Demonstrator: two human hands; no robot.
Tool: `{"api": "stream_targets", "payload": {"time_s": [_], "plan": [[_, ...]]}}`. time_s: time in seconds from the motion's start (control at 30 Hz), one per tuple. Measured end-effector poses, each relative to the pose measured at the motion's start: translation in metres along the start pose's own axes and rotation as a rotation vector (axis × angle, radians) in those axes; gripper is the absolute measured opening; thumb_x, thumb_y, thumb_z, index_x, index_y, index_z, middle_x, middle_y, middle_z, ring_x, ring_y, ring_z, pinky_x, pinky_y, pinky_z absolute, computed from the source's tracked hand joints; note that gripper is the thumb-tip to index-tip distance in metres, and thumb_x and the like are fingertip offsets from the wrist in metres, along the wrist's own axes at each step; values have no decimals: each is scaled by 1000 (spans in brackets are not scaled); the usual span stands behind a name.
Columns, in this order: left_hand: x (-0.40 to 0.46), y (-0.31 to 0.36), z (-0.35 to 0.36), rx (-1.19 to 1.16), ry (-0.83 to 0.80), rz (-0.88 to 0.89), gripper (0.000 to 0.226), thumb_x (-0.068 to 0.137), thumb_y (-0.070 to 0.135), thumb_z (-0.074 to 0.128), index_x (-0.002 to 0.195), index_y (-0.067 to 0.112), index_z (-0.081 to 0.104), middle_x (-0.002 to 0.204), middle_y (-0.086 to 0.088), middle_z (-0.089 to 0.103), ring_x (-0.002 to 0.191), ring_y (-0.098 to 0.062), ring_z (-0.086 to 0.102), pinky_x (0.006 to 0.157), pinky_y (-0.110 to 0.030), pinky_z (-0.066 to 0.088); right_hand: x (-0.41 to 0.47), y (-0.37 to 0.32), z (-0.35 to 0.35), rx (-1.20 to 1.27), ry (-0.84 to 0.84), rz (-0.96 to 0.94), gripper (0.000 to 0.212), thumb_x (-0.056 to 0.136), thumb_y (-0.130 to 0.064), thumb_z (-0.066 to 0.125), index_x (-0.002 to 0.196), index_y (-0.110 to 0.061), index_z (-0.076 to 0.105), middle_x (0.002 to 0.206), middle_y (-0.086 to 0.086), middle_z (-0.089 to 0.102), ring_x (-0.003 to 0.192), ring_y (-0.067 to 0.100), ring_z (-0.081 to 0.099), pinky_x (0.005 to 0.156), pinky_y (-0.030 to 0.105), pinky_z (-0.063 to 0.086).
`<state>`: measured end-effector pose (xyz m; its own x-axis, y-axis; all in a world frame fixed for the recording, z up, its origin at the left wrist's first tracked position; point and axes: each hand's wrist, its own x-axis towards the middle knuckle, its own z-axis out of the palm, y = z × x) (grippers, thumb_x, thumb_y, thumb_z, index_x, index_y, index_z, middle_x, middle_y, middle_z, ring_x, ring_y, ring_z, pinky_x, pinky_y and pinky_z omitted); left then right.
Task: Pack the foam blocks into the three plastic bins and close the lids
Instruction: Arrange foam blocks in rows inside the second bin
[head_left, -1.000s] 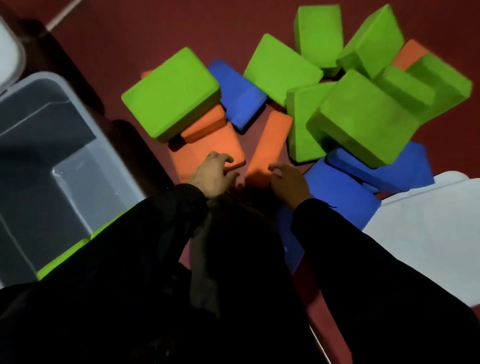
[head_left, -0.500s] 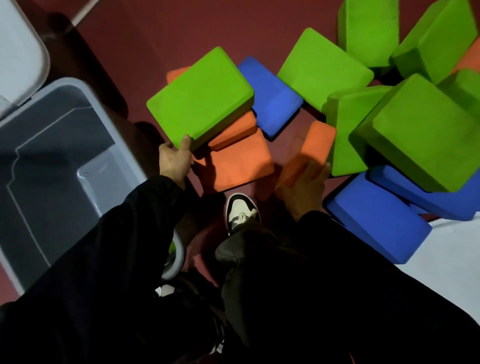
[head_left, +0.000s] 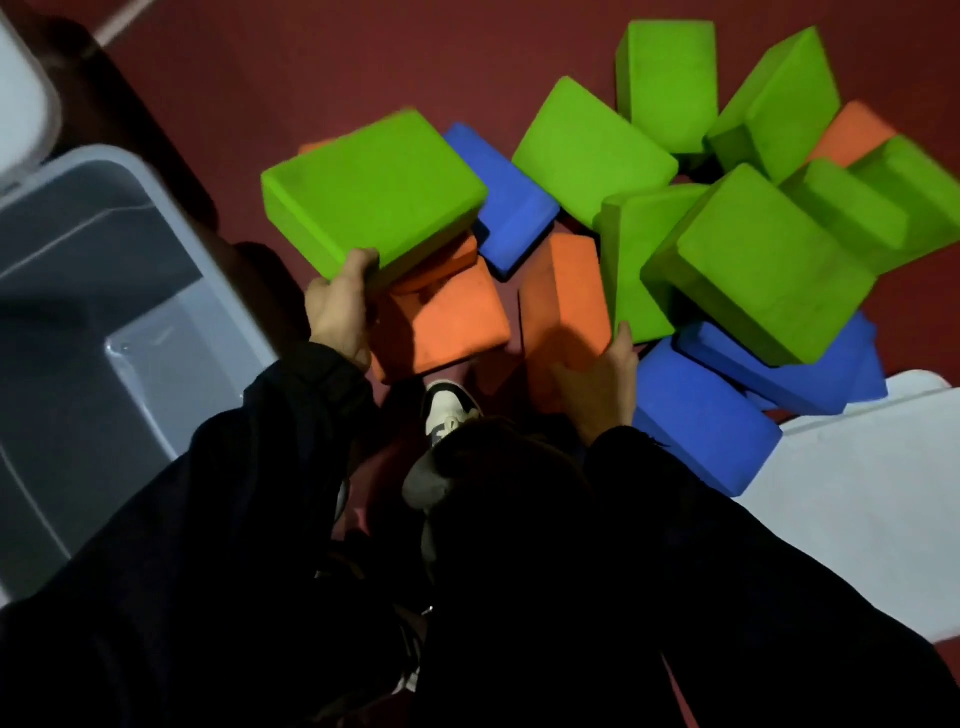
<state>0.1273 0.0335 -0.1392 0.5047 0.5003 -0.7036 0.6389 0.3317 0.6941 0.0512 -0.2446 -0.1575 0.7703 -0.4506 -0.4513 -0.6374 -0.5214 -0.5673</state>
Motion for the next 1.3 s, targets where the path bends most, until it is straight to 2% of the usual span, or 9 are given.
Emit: {"api": "stream_targets", "payload": {"time_s": [0.1, 0.2, 0.33, 0.6, 0.73, 0.83, 0.97, 1.13, 1.3], "plan": [[-21, 21, -19, 79, 84, 134, 80, 51, 54, 82, 116, 13, 60, 102, -3, 72, 85, -20, 71, 77, -37, 60, -12, -18, -29, 28, 65, -101, 95, 65, -42, 77, 147, -9, 41, 140, 19, 53, 130, 36, 48, 109, 46, 38], [-54, 44, -45, 119, 106, 284, 74, 70, 37, 80, 129, 8, 47, 107, 0, 66, 91, -15, 66, 80, -30, 54, -25, -43, -54, 50, 158, -267, 91, 64, -37, 76, 144, -8, 43, 133, 19, 54, 125, 37, 50, 108, 45, 40], [-94, 76, -99, 189, 180, 449, 79, 61, 50, 75, 126, 15, 47, 107, 1, 66, 102, -23, 64, 90, -39, 54, -50, -99, -84, -2, 185, -512, 94, 65, -46, 74, 145, -7, 43, 134, 19, 56, 125, 36, 52, 108, 43, 40], [-172, 114, -236, 412, 362, 653, 70, 73, 37, 72, 135, 17, 46, 123, -16, 54, 126, -34, 40, 98, -35, 40, -145, -222, -99, -179, 39, -1038, 84, 69, -36, 76, 145, -21, 45, 133, 9, 54, 123, 31, 52, 107, 39, 40], [-186, 101, -314, 503, 397, 652, 71, 74, 29, 75, 137, 15, 47, 124, -19, 54, 126, -37, 36, 92, -30, 34, -203, -273, -73, -219, -74, -1211, 83, 70, -38, 78, 144, -24, 43, 134, 6, 51, 122, 29, 53, 104, 38, 42], [-187, 78, -365, 679, 435, 636, 71, 71, 26, 77, 134, 17, 46, 123, -14, 51, 125, -38, 34, 96, -44, 41, -242, -298, -41, -268, -196, -1314, 86, 71, -37, 79, 146, -25, 39, 134, 5, 47, 119, 28, 56, 96, 37, 48], [-178, 43, -412, 888, 459, 602, 72, 69, 28, 74, 133, 23, 44, 126, -8, 49, 124, -37, 33, 85, -56, 48, -280, -309, 15, -403, -328, -1458, 90, 69, -34, 78, 147, -24, 34, 131, 9, 50, 113, 33, 58, 91, 43, 52], [-162, 28, -420, 1159, 335, 721, 70, 64, 32, 70, 128, 24, 43, 122, -3, 51, 117, -34, 36, 70, -46, 48, -300, -302, 71, -576, -328, -1557, 97, 75, -30, 76, 156, -22, 25, 134, 15, 52, 116, 38, 55, 94, 48, 50], [-135, 10, -412, 1319, 224, 618, 67, 67, 33, 70, 127, 21, 43, 125, -4, 53, 117, -34, 38, 66, -39, 39, -290, -296, 90, -647, -353, -1520, 100, 76, -32, 76, 158, -23, 20, 134, 15, 53, 111, 39, 56, 91, 49, 49]]}}
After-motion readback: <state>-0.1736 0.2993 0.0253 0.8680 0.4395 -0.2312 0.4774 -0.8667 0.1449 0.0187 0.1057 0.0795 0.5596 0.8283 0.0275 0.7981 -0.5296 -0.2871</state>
